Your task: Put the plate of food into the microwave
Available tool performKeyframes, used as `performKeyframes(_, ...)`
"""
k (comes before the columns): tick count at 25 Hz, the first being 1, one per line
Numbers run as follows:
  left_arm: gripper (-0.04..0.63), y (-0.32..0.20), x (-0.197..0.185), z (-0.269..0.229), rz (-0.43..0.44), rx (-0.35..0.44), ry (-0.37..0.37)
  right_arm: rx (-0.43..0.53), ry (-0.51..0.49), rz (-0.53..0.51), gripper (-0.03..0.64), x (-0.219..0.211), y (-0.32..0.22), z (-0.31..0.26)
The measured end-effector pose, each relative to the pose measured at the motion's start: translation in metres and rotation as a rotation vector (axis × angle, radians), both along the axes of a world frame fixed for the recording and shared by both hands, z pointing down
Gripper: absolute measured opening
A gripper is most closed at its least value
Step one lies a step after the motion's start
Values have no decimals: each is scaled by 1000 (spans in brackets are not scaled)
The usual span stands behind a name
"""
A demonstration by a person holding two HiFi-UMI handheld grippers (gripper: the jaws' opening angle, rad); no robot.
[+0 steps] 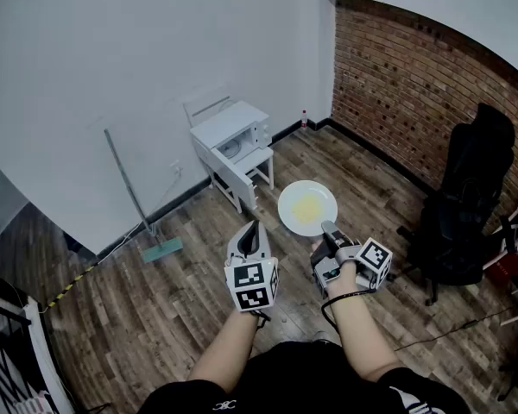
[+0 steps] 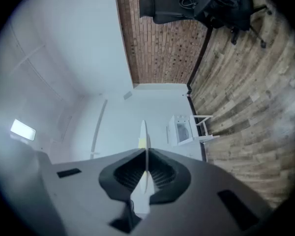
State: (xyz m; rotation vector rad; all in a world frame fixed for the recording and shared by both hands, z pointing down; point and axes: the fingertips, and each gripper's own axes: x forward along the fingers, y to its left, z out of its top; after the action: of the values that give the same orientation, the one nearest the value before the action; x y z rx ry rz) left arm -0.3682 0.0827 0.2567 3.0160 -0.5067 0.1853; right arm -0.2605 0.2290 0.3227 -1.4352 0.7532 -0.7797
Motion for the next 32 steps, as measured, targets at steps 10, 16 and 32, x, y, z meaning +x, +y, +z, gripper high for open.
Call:
performKeyframes(10, -2, 25, 24, 13, -18, -21, -21, -13, -19, -38, 21, 19, 19, 11)
performKeyframes(16, -2, 42, 49, 24, -17, -28, -43, 3, -49, -23, 21, 46, 42, 24)
performKeyframes(32, -2, 98, 146, 37, -35, -38, -64, -17, -56, -80, 21, 136, 100, 32)
